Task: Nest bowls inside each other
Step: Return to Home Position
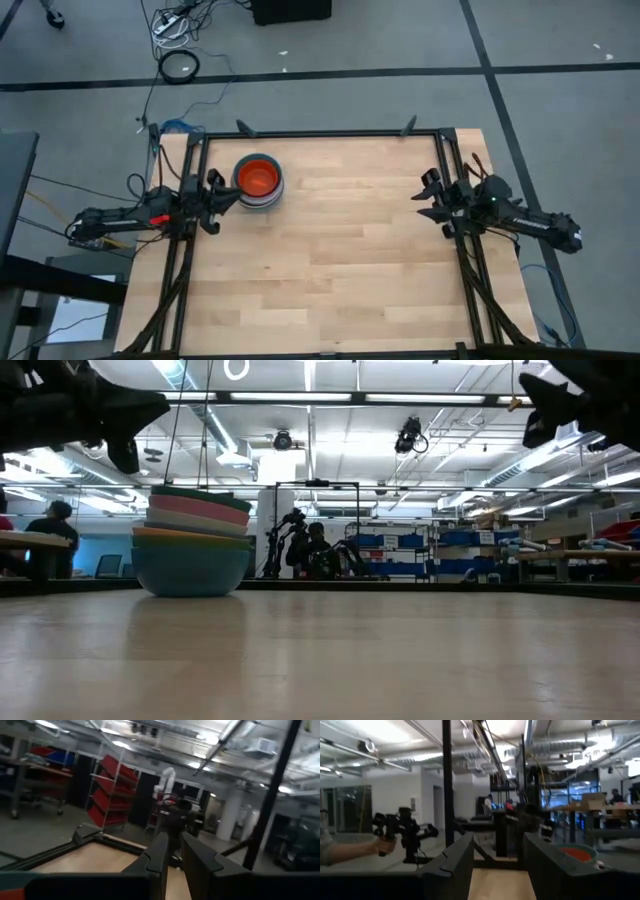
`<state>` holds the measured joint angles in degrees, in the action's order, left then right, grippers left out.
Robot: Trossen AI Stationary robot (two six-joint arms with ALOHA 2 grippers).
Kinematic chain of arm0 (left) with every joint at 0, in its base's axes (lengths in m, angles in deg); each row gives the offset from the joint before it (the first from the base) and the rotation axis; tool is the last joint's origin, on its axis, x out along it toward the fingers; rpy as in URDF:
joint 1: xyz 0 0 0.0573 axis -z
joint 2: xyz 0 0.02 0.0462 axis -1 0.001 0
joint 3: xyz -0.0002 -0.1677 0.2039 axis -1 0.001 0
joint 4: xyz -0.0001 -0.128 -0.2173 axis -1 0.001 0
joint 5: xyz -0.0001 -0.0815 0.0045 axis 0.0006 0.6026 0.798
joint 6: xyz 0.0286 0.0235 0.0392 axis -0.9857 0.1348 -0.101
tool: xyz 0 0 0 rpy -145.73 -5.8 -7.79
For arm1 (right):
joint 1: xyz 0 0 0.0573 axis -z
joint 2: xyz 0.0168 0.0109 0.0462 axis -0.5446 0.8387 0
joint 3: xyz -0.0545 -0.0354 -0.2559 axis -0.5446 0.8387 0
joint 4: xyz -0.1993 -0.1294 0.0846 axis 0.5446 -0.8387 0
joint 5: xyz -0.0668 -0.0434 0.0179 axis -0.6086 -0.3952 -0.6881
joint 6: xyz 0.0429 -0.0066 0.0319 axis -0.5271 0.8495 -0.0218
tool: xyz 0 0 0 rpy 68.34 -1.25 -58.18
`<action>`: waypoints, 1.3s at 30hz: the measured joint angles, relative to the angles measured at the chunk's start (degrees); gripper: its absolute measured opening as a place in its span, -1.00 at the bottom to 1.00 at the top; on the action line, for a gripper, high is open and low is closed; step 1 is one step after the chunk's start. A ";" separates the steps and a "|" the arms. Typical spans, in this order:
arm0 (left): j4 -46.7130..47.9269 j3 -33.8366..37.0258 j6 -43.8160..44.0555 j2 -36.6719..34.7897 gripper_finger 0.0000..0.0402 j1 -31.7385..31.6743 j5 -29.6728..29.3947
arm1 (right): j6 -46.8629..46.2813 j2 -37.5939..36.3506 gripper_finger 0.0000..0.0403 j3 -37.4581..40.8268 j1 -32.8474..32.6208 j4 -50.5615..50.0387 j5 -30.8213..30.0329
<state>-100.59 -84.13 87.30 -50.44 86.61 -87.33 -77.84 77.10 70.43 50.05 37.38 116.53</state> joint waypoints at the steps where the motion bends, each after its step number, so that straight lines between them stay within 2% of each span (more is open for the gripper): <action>1: 0.00 0.00 -0.96 0.00 -0.70 0.00 0.69 | 0.68 0.00 -0.21 0.00 0.29 -0.78 0.01; 5: 4.58 0.02 -5.66 0.00 -0.70 -0.04 -0.40 | 4.60 0.00 -0.21 0.00 1.44 -5.63 -0.04; 9: 10.76 0.02 -8.53 0.02 -0.70 -0.04 -4.46 | 7.34 0.00 -0.21 0.00 2.67 -11.06 -0.27; 15: 11.79 0.02 -12.88 0.02 -0.70 -0.04 -5.08 | 12.18 0.02 -0.21 0.00 3.09 -18.63 -0.35; 20: 11.98 0.02 -12.81 0.02 -0.70 -0.04 -4.91 | 8.74 0.02 -0.21 0.01 3.09 -19.24 -0.34; 25: 11.97 0.02 -8.25 0.02 -0.70 -0.04 -4.83 | 3.70 0.02 -0.21 0.02 3.09 -19.14 -0.31; 39: 11.71 0.02 -8.58 0.02 -0.70 -0.04 -4.80 | 3.41 0.02 -0.21 0.02 3.07 -18.91 -0.17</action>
<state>-88.88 -84.11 78.73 -50.41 86.56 -92.13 -74.43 77.12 70.45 53.12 18.48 116.35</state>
